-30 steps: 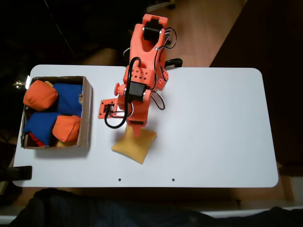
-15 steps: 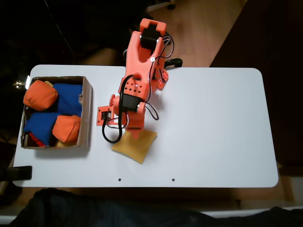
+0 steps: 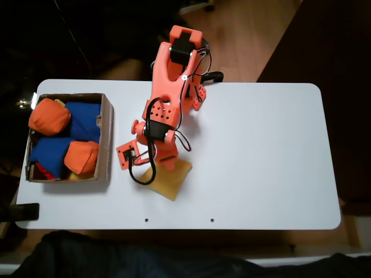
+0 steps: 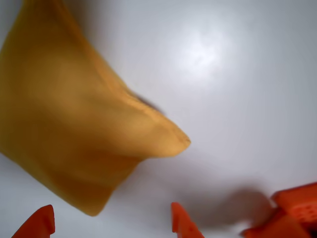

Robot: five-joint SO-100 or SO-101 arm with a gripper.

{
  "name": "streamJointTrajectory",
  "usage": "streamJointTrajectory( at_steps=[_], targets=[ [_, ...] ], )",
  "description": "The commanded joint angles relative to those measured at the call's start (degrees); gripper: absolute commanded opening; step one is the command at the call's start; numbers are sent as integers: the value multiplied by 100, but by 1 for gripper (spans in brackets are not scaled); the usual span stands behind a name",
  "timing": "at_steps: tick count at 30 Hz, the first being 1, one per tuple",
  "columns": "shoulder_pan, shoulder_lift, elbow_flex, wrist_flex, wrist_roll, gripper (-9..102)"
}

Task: Grasp a bag and put it in the box.

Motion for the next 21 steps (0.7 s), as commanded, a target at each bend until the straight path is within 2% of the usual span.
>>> streamJointTrajectory(
  at_steps=[1, 11, 21],
  targets=[
    [88, -26, -325, 26, -466, 47],
    [352, -202, -615, -246, -1731, 47],
    [422, -308, -633, -492, -1872, 47]
  ],
)
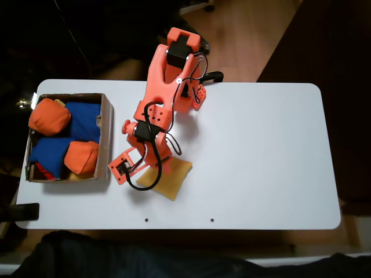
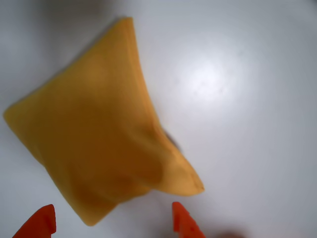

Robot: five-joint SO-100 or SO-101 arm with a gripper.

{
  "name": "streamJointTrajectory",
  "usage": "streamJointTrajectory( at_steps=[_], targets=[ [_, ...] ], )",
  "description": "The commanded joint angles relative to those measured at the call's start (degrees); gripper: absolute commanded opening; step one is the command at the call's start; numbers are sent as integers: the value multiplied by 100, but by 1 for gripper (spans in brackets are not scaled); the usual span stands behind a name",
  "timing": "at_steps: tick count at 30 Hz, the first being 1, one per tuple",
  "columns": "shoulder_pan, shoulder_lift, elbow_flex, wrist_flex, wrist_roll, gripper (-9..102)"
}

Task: Grasp a bag and put it in the box.

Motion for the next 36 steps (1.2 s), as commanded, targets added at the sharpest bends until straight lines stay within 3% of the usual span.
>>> streamJointTrajectory(
  at_steps=[1, 18, 36],
  targets=[
    [26, 26, -220, -88, -79, 47],
    [193, -325, -246, -1169, -1239, 47],
    [439, -650, -229, -870, -2391, 76]
  ],
)
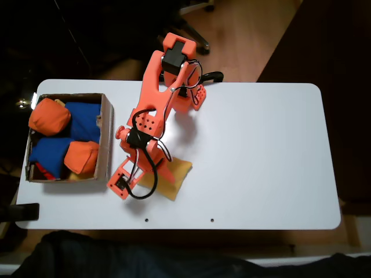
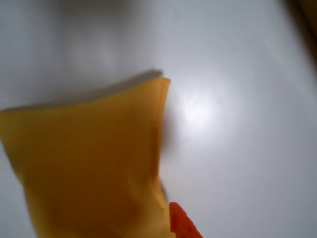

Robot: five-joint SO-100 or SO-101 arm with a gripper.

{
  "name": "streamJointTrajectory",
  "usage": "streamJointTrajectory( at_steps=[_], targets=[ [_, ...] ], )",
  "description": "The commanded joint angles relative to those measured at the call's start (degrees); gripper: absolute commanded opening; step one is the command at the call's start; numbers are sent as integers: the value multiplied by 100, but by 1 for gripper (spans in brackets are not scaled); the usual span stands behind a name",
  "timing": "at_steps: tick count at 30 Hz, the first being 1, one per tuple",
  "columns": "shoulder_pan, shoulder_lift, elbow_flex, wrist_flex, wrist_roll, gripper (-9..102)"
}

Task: Grasp a bag and put it in the box.

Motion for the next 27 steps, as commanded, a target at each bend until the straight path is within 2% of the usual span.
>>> streamJointTrajectory(
  at_steps=[1, 16, 27],
  targets=[
    [79, 18, -123, 35, -185, 76],
    [255, -123, 264, -79, -905, 76],
    [185, 105, 861, -624, -1160, 76]
  ],
)
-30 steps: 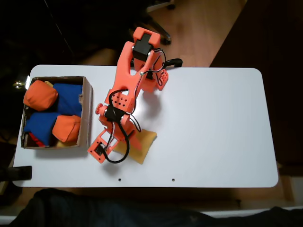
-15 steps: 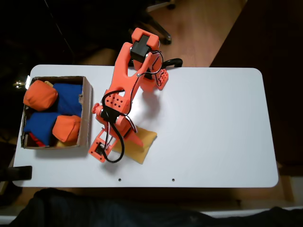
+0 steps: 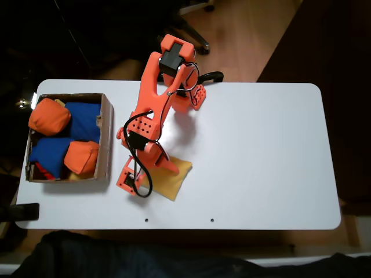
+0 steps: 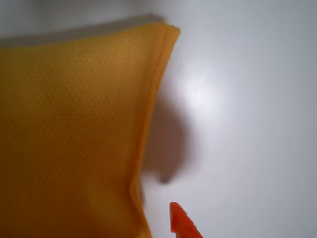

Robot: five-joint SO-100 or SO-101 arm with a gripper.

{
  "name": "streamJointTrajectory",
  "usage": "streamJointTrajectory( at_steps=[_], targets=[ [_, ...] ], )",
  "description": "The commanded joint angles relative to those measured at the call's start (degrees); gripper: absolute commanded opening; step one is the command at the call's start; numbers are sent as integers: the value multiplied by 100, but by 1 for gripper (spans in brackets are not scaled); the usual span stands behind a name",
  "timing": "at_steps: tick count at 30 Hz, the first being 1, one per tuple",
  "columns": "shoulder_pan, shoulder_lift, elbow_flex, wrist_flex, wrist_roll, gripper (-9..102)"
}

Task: Grasp a bag and put it in the box.

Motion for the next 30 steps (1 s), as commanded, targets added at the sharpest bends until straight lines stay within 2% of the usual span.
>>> streamJointTrajectory(
  at_steps=[1, 15, 25, 30],
  targets=[
    [-35, 290, 79, -220, -35, 76],
    [-202, 624, 800, -1371, 62, 76],
    [-281, 791, 1213, -1819, 105, 76],
    [-316, 888, 1459, -1969, 114, 68]
  ],
)
